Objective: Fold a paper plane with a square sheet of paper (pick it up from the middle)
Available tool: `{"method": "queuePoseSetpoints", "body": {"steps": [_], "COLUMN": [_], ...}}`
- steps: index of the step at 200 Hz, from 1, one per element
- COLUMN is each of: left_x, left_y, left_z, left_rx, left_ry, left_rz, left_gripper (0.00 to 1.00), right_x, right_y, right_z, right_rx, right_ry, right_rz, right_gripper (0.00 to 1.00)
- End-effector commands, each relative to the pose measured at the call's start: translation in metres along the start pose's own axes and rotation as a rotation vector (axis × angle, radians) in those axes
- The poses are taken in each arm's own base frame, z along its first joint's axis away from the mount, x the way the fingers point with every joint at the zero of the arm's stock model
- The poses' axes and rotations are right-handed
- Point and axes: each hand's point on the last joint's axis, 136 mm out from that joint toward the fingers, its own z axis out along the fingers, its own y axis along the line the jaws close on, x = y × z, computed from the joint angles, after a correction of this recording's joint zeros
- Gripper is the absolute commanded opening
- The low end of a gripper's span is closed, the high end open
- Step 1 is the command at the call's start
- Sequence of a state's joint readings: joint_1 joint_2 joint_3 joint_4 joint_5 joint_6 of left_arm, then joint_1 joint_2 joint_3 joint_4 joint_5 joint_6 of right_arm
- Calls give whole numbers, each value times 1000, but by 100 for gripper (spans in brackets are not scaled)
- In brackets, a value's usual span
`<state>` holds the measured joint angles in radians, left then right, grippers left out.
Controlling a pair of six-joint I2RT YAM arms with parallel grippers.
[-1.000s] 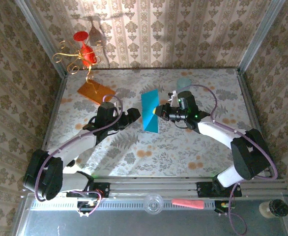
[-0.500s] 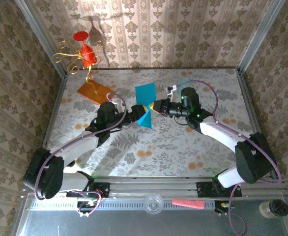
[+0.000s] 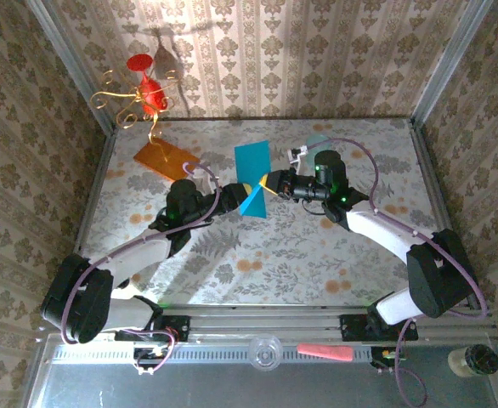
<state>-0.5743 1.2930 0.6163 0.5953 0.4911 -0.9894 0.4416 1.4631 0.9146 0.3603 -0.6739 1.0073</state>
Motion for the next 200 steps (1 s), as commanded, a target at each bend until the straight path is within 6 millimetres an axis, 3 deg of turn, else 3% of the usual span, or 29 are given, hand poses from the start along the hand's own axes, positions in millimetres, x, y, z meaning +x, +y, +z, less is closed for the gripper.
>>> {"method": "queuePoseSetpoints", "body": {"steps": [1, 46, 94, 141, 165, 200], "left_x": [-12, -16, -13, -14, -10, -6], "left_y": [-9, -7, 7, 24, 44, 86], "left_z": [-7, -10, -11, -18, -29, -71], "left_rx": [23, 16, -48, -131, -291, -762], "left_ry": [-56, -75, -51, -37, 16, 176], "left_rz": [40, 45, 56, 76, 138, 309], "left_gripper": [38, 26, 11, 2, 0, 0], "right_x": [-1, 0, 1, -2, -5, -8], "right_y": [9, 0, -15, -42, -65, -94], "right_z": [-6, -6, -5, -15, -30, -54], "right_rx": [-30, -8, 37, 167, 302, 520], "right_ry": [-3, -1, 1, -18, -48, -83], "right_rz": [-6, 9, 40, 70, 68, 24], "right_gripper": [10, 10, 18, 46, 55, 61]}}
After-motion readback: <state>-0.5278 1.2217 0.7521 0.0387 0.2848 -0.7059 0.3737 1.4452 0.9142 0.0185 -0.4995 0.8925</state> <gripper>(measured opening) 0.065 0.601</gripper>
